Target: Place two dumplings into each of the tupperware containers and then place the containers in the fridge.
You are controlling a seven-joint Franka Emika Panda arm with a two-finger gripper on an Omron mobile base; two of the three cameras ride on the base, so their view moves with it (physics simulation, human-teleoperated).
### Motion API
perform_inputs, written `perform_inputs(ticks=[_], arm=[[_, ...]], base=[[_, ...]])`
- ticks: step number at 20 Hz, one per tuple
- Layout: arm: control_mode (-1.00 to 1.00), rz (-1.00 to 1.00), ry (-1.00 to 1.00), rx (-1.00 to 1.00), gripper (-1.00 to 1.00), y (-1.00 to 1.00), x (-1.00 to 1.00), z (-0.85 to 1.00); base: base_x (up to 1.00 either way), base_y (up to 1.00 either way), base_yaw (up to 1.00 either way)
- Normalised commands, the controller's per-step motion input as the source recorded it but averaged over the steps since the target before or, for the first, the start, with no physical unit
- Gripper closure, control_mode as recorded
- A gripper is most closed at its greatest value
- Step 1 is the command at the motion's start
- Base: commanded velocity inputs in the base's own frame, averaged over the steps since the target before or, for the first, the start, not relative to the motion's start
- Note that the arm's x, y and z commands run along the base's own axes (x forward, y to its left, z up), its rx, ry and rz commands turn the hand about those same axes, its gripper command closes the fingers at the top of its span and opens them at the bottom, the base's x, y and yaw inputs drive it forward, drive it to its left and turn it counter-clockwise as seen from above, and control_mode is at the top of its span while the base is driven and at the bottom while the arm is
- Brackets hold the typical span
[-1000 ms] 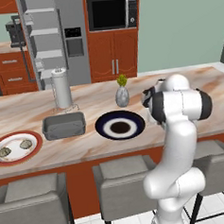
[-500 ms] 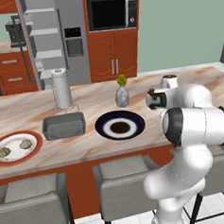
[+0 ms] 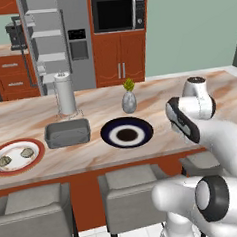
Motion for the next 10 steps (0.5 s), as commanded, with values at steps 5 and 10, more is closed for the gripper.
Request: perform_inputs(ticks=[5, 10], arm=[[-1.0, 0.23, 0.0, 0.0, 1.0, 0.34, -0.78, 0.83], [-1.0, 0.19, 0.01, -0.11, 1.0, 0.92, -0.62, 0.61]], base=[[0.0, 0.0, 0.0], [0.0, 0.0, 0.0]])
